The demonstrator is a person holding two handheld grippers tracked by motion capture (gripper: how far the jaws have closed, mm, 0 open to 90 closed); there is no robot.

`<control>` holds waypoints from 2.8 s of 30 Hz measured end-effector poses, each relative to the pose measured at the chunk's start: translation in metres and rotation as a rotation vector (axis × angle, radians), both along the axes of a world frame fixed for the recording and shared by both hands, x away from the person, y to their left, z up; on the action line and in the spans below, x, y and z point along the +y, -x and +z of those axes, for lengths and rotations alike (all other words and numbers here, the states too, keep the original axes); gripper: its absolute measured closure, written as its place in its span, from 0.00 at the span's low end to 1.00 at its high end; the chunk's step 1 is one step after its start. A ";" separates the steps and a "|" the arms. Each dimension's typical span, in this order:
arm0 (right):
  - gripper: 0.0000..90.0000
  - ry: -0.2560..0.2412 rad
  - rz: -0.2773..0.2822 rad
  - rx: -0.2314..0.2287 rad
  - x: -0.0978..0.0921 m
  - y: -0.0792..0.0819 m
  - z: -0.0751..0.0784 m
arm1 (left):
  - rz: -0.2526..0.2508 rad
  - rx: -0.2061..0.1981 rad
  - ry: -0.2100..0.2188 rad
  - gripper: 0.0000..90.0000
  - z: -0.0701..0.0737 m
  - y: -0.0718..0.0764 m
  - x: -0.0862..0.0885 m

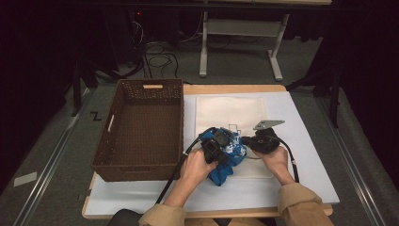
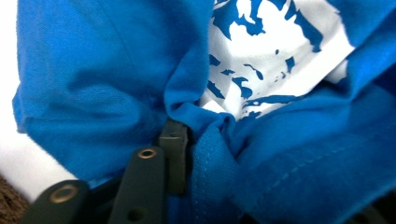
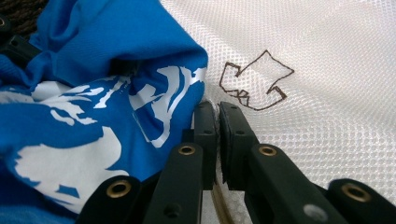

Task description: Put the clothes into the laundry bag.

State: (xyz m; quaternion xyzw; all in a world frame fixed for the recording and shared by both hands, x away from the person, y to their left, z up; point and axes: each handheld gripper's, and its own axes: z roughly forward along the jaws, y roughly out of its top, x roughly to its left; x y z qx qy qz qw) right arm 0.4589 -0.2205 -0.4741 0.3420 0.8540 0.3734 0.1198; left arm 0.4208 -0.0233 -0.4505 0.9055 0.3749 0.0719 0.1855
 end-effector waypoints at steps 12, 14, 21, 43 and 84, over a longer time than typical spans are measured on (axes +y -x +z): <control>0.97 0.006 -0.005 0.005 0.000 -0.001 0.000 | -0.069 -0.027 0.069 0.36 0.004 0.010 -0.002; 0.97 0.004 0.001 -0.005 0.000 -0.002 0.000 | -0.081 -0.039 0.063 0.34 0.006 0.012 -0.003; 0.97 -0.001 -0.002 -0.003 0.000 -0.002 0.001 | -0.107 -0.117 0.129 0.39 0.015 0.018 -0.006; 0.98 -0.035 0.018 -0.068 0.005 0.004 0.015 | 0.063 -0.134 0.160 0.92 -0.009 -0.016 -0.026; 0.98 -0.042 -0.004 -0.046 0.000 0.001 0.012 | 0.191 -0.217 0.183 0.43 0.030 -0.011 0.017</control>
